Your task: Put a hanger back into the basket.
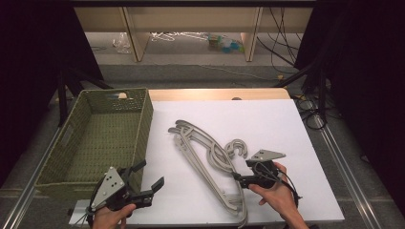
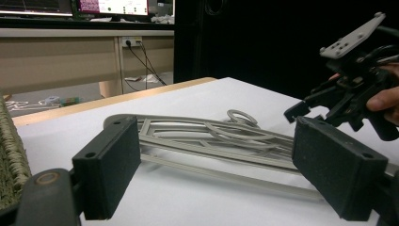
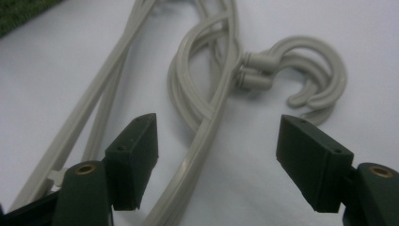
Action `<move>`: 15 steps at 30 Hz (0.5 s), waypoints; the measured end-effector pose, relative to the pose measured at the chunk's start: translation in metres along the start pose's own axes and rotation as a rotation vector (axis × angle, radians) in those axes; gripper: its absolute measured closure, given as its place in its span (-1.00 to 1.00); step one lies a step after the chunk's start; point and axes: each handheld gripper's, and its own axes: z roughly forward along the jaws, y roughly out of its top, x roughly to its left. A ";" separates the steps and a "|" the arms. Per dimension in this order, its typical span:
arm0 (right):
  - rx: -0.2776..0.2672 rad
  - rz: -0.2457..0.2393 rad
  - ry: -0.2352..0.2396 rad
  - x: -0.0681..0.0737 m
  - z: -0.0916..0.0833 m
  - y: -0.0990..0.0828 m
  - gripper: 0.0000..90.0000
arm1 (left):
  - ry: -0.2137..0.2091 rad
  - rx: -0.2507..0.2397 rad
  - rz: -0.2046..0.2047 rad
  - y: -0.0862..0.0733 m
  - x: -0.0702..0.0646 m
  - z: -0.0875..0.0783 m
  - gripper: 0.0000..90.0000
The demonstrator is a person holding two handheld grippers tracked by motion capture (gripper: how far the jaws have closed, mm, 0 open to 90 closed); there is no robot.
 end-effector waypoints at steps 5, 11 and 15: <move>0.114 0.011 0.030 0.003 0.022 0.003 -0.12 | -0.001 0.001 0.003 0.000 0.000 0.000 -0.65; 0.178 0.001 0.033 0.003 0.039 0.008 0.06 | -0.005 -0.004 -0.004 0.000 0.000 0.000 -0.64; 0.201 0.006 0.036 0.003 0.041 0.010 0.19 | -0.007 -0.009 -0.028 0.001 0.001 -0.001 -0.64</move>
